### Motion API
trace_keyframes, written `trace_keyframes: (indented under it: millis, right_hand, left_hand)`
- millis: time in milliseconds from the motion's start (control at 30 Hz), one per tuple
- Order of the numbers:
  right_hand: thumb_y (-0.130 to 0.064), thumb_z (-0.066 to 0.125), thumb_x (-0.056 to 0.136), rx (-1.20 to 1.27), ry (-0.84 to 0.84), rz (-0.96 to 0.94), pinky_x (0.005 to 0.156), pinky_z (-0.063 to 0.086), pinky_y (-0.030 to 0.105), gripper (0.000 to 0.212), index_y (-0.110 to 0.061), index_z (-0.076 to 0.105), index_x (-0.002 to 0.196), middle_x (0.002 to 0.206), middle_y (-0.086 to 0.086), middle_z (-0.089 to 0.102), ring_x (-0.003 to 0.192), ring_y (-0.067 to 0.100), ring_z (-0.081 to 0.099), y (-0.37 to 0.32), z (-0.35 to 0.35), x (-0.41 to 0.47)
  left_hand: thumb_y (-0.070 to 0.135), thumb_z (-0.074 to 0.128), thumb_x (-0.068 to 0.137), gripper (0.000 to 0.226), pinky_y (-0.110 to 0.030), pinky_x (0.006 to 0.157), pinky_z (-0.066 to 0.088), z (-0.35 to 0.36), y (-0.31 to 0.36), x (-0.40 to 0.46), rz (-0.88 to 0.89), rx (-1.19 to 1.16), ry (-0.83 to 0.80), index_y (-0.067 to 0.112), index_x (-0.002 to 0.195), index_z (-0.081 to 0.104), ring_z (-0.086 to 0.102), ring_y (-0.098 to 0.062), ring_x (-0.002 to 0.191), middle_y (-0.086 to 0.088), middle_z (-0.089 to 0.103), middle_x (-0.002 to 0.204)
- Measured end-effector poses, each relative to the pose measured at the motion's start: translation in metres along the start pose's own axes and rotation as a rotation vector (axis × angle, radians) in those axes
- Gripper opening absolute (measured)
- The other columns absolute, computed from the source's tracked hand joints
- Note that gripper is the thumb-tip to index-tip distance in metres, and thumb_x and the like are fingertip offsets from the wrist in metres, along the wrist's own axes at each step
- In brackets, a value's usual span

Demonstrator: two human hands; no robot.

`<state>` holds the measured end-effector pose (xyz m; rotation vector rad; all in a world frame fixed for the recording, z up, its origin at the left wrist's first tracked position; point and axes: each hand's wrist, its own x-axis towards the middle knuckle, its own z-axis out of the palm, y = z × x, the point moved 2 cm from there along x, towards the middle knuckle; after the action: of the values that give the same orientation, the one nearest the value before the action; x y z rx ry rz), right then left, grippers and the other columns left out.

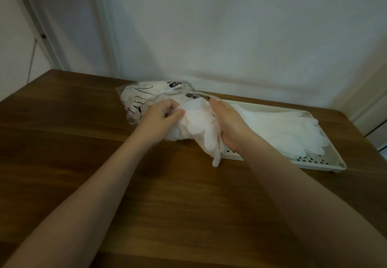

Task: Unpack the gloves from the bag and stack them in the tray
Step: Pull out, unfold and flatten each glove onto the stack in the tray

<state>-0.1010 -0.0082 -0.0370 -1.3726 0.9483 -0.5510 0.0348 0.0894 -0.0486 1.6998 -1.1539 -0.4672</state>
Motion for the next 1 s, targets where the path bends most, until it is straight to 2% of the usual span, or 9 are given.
trace_keyframes:
  millis: [200,367,467,567,667,733,867,933,1000]
  right_hand:
    - [-0.019,0.078,0.073,-0.256,-0.117,0.010,0.088,0.054,0.045,0.069,-0.015,0.042,0.132,0.115,0.005,0.061,0.100,0.023,0.063,0.004,-0.011,-0.005]
    - [-0.020,0.068,0.084,-0.165,-0.135,0.096,0.071,0.056,0.037,0.031,-0.006,0.061,0.111,0.100,0.011,0.070,0.086,0.026,0.067,0.005,-0.021,-0.009]
    - [-0.022,0.059,0.089,-0.419,-0.066,-0.092,0.064,0.048,0.024,0.029,-0.014,0.057,0.116,0.095,-0.004,0.062,0.085,0.012,0.060,-0.001,-0.020,-0.016]
    - [-0.017,0.059,0.087,-0.635,0.014,-0.416,0.076,0.040,0.022,0.042,-0.027,0.048,0.126,0.103,-0.012,0.050,0.094,0.007,0.051,-0.013,-0.010,-0.017]
    - [-0.019,0.053,0.092,-0.724,0.029,-0.518,0.061,0.033,0.022,0.018,-0.021,0.061,0.076,0.079,-0.004,0.051,0.068,0.009,0.045,-0.024,0.000,-0.018]
    - [-0.023,0.049,0.096,-0.588,0.016,-0.382,0.055,0.032,0.023,0.035,-0.018,0.051,0.061,0.065,0.000,0.048,0.059,0.012,0.045,-0.028,0.004,-0.015]
    - [-0.026,0.049,0.095,0.071,-0.056,0.106,0.083,0.054,0.035,0.022,-0.009,0.060,0.103,0.097,0.010,0.063,0.090,0.024,0.062,-0.029,0.008,-0.007]
    - [-0.020,0.050,0.094,0.272,-0.134,0.168,0.061,0.054,0.029,0.012,-0.012,0.059,0.097,0.087,0.007,0.062,0.075,0.020,0.061,-0.028,0.007,-0.007]
    - [-0.022,0.049,0.094,0.315,-0.214,0.197,0.061,0.052,0.030,0.015,-0.010,0.058,0.097,0.086,0.008,0.062,0.076,0.022,0.061,-0.026,0.005,-0.009]
  left_hand:
    - [0.025,0.052,0.093,0.019,-0.026,0.066,0.040,0.006,0.001,0.008,-0.229,-0.169,0.258,0.029,0.076,0.058,0.052,-0.008,0.074,0.011,0.057,0.079]
    - [0.019,0.044,0.096,0.011,-0.025,0.051,0.033,0.008,0.006,0.010,-0.250,-0.137,0.369,0.026,0.092,0.051,0.043,-0.010,0.060,0.007,0.046,0.073]
    - [0.006,0.037,0.094,0.032,-0.024,0.050,0.031,0.012,0.009,0.010,-0.136,-0.067,0.275,0.028,0.076,0.052,0.039,-0.011,0.055,0.007,0.045,0.069]
    - [-0.001,0.038,0.091,0.043,-0.027,0.056,0.033,0.015,0.011,0.006,-0.041,0.043,0.178,0.030,0.067,0.056,0.043,-0.011,0.059,0.004,0.055,0.075]
    - [-0.006,0.037,0.089,0.042,-0.027,0.068,0.040,0.017,0.012,0.001,0.036,0.114,0.153,0.022,0.078,0.066,0.054,-0.018,0.077,-0.001,0.060,0.087]
    - [-0.007,0.038,0.090,0.040,-0.022,0.081,0.034,0.017,0.012,-0.001,0.092,0.195,0.156,0.014,0.091,0.072,0.050,-0.017,0.097,-0.004,0.057,0.102]
    - [0.010,0.049,0.087,0.018,-0.026,0.086,0.031,0.012,0.019,-0.015,0.403,0.404,0.431,0.011,0.093,0.066,0.039,-0.013,0.100,-0.009,0.050,0.106]
    - [0.027,0.048,0.088,0.027,-0.028,0.084,0.035,0.020,0.024,-0.023,0.598,0.446,0.380,0.008,0.103,0.059,0.042,-0.017,0.098,-0.013,0.053,0.102]
    - [0.043,0.047,0.086,0.044,-0.027,0.082,0.035,0.031,0.025,-0.023,0.647,0.580,0.251,0.013,0.118,0.052,0.042,-0.017,0.097,-0.011,0.055,0.105]
